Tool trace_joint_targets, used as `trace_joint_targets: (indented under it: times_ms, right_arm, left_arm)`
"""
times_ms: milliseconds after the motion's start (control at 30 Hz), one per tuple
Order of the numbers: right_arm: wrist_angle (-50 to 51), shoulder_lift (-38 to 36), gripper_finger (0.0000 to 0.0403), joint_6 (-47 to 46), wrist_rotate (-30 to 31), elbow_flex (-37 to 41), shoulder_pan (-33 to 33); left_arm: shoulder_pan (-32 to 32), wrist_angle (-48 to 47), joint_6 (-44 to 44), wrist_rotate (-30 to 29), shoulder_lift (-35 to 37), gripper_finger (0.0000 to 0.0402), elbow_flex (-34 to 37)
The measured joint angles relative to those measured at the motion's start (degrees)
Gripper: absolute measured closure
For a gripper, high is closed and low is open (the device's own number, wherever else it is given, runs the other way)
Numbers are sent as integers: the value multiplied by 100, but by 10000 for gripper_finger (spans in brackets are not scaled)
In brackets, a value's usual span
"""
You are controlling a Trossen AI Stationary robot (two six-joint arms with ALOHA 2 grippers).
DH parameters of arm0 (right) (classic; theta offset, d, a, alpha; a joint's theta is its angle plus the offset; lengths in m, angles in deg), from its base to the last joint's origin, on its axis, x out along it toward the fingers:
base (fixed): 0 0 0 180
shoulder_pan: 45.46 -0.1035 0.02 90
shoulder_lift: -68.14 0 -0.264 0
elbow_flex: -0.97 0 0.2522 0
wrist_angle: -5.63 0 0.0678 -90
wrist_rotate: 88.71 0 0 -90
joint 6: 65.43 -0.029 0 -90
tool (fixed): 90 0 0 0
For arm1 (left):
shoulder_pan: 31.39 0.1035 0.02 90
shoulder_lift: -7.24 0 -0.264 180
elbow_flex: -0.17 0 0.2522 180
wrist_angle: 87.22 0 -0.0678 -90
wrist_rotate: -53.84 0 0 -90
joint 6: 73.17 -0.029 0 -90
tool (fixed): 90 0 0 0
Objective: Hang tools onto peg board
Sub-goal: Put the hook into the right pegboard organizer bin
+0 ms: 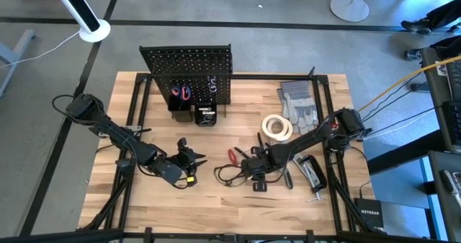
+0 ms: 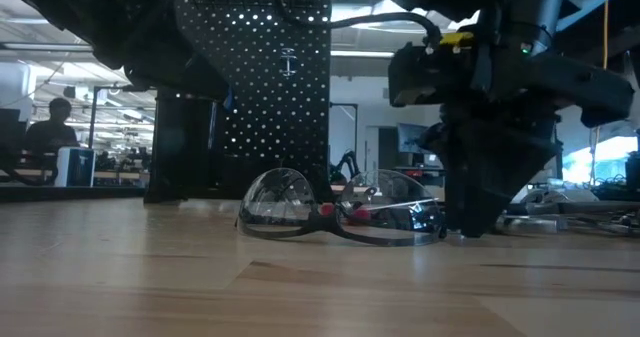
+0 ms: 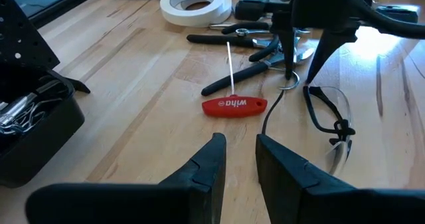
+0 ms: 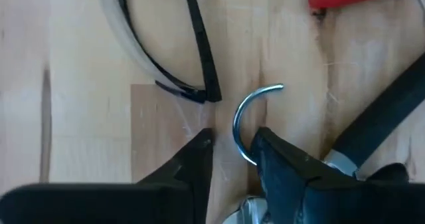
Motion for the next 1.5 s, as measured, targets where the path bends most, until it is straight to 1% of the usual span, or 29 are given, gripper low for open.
trace_joint_targets:
  times_ms: [133,267,333,467,567,667,933,1100,1200,1300,1400,1500]
  right_arm:
    - [3,20,329,94,215,7,-16]
    - [1,29,379,225,139,9,-14]
    - [1,31,395,229,152,9,-14]
    - [-8,33,394,191,245,13,-14]
    - [-122,-11,399,129,149,25,-12]
    - [-172,-144,398,21,53,35,-1]
    - [-174,-758,401,46,107,46,46]
    - [-223,-969,401,206,228,42,47]
    - [-246,-970,402,245,247,44,46]
    - [-324,-972,402,305,394,37,40]
    - [-247,-972,398,210,412,37,36]
    - [-251,-972,389,120,32,37,34]
  left_arm:
    - [0,-7,-3,-1,0,329,-1]
    - [0,-17,-5,-2,0,329,1]
    - [0,-19,-12,1,0,329,-2]
    - [0,-15,-14,1,0,329,1]
    - [0,7,2,-1,0,329,0]
    - [0,8,13,-2,0,329,-2]
    - [0,24,26,0,0,329,0]
    - [0,287,-155,1,0,329,0]
    - [4,505,-324,-1,0,329,0]
    - [36,623,-420,6,0,329,-2]
    - [55,643,-416,105,0,329,-2]
    - [110,778,-587,483,0,329,-2]
